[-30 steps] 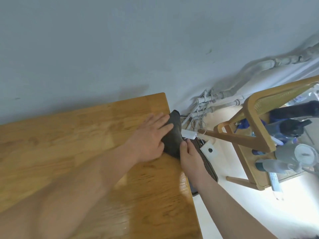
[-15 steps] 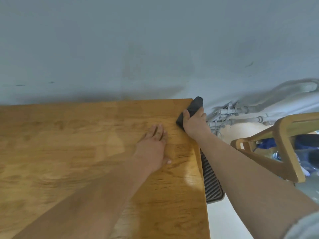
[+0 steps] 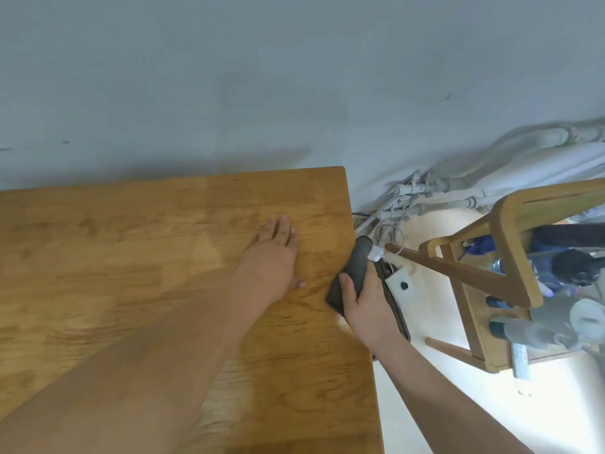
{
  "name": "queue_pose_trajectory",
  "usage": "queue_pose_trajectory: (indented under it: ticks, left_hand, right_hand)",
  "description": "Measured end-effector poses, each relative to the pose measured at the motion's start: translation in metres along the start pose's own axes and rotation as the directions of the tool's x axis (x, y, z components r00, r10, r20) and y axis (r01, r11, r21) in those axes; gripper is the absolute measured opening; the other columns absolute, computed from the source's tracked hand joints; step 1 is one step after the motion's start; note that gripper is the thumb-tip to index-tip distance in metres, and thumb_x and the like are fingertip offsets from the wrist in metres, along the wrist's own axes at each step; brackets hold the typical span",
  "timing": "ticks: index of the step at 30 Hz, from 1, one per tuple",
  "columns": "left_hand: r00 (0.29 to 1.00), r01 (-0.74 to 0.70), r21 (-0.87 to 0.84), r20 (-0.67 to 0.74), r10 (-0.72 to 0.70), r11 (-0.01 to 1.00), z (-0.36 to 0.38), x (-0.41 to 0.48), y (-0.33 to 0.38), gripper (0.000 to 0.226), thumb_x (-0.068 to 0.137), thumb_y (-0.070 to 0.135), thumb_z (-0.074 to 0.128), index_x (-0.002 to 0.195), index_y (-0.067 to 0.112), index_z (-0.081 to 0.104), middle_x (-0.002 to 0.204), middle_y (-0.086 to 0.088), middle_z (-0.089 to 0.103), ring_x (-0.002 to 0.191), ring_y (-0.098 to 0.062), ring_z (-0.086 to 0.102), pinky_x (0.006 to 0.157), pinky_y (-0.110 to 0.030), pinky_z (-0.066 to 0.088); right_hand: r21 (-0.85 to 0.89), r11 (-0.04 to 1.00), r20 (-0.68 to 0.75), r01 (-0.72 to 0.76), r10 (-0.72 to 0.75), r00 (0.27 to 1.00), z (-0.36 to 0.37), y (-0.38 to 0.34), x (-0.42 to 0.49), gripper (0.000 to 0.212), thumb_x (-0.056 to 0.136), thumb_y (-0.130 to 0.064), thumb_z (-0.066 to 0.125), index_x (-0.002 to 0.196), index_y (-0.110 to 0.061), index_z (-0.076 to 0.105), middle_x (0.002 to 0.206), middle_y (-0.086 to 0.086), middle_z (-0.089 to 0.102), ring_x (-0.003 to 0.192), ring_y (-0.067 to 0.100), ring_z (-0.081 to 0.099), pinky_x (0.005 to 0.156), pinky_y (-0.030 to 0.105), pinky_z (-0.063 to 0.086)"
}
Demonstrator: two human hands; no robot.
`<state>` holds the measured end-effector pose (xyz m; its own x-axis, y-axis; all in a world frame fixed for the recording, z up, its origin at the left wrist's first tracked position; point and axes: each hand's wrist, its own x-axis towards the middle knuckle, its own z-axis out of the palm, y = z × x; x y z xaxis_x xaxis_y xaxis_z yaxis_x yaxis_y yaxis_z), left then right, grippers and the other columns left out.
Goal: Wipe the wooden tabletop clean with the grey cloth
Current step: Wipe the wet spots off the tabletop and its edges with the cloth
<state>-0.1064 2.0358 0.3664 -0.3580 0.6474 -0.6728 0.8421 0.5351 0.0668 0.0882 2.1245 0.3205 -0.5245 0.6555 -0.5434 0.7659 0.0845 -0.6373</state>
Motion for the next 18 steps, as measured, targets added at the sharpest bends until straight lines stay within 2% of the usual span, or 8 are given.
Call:
queue_pose_trajectory:
  ticks: [3, 5, 7, 10, 12, 15, 18]
  left_hand:
    - [1.0, -0.001, 0.001, -0.006, 0.001, 1.0, 0.002, 0.001, -0.002, 0.107, 0.094, 0.063, 0.057, 0.161, 0.014, -0.011, 0.167, -0.009, -0.026, 0.156, -0.028, -0.017, 0.128, -0.047, 0.01]
    - [1.0, 0.007, -0.016, -0.019, -0.007, 1.0, 0.001, 0.0, -0.003, 0.108, 0.093, 0.063, 0.059, 0.162, 0.015, -0.009, 0.168, -0.007, -0.024, 0.156, -0.026, -0.016, 0.128, -0.047, 0.011]
    - [1.0, 0.013, -0.034, -0.014, -0.013, 0.999, -0.002, -0.001, -0.002, 0.108, 0.093, 0.062, 0.061, 0.162, 0.015, -0.007, 0.168, -0.006, -0.023, 0.157, -0.025, -0.015, 0.128, -0.045, 0.012]
    - [0.998, 0.061, 0.003, -0.001, -0.061, 0.998, -0.002, -0.006, 0.008, 0.106, 0.094, 0.059, 0.061, 0.163, 0.014, -0.006, 0.169, -0.008, -0.021, 0.157, -0.027, -0.013, 0.128, -0.048, 0.01]
    - [0.995, 0.08, 0.056, -0.058, -0.077, 0.995, 0.002, -0.014, 0.017, 0.098, 0.098, 0.054, 0.058, 0.163, 0.013, -0.001, 0.17, -0.011, -0.02, 0.157, -0.031, -0.013, 0.128, -0.052, 0.005]
    - [0.972, -0.031, 0.078, -0.232, 0.049, 0.996, 0.022, -0.037, 0.037, 0.074, 0.099, 0.036, 0.06, 0.158, 0.014, 0.022, 0.171, -0.013, -0.008, 0.157, -0.034, -0.009, 0.127, -0.052, 0.0]
    - [0.94, -0.176, -0.02, -0.3, 0.162, 0.984, 0.052, -0.07, 0.057, 0.058, 0.098, 0.03, 0.058, 0.15, 0.017, 0.036, 0.17, -0.01, 0.003, 0.155, -0.031, -0.001, 0.128, -0.048, -0.002]
  right_hand:
    - [-0.045, 0.996, 0.009, -0.073, 0.074, 0.997, 0.002, 0.006, -0.017, 0.073, 0.098, -0.065, 0.039, 0.155, -0.021, 0.026, 0.152, 0.007, 0.044, 0.128, 0.032, 0.055, 0.099, 0.052, 0.049]
    - [0.03, 0.996, 0.031, -0.09, 0.089, 0.996, -0.001, -0.006, 0.003, 0.067, 0.099, -0.064, 0.044, 0.147, -0.018, 0.035, 0.144, 0.011, 0.052, 0.127, 0.033, 0.056, 0.102, 0.053, 0.048]
    - [0.083, 0.99, 0.055, -0.112, 0.107, 0.993, -0.01, -0.024, 0.036, 0.069, 0.1, -0.062, 0.046, 0.148, -0.013, 0.036, 0.145, 0.015, 0.054, 0.133, 0.036, 0.053, 0.109, 0.05, 0.043]
    - [-0.019, 0.992, 0.062, -0.128, 0.129, 0.99, -0.021, -0.045, 0.071, 0.075, 0.098, -0.068, 0.041, 0.152, -0.015, 0.037, 0.147, 0.017, 0.053, 0.136, 0.041, 0.048, 0.111, 0.05, 0.04]
    - [-0.05, 0.993, 0.049, -0.11, 0.113, 0.992, -0.02, -0.042, 0.068, 0.078, 0.097, -0.071, 0.039, 0.154, -0.017, 0.036, 0.148, 0.016, 0.053, 0.135, 0.041, 0.048, 0.106, 0.048, 0.04]
    - [0.04, 0.994, 0.056, -0.104, 0.102, 0.993, -0.012, -0.014, 0.026, 0.079, 0.098, -0.07, 0.04, 0.158, -0.021, 0.029, 0.149, 0.012, 0.054, 0.132, 0.038, 0.052, 0.091, 0.039, 0.038]
    - [0.049, 0.989, 0.069, -0.143, 0.14, 0.988, -0.001, 0.028, -0.035, 0.077, 0.097, -0.071, 0.04, 0.159, -0.027, 0.026, 0.143, 0.006, 0.059, 0.127, 0.034, 0.058, 0.095, 0.043, 0.046]
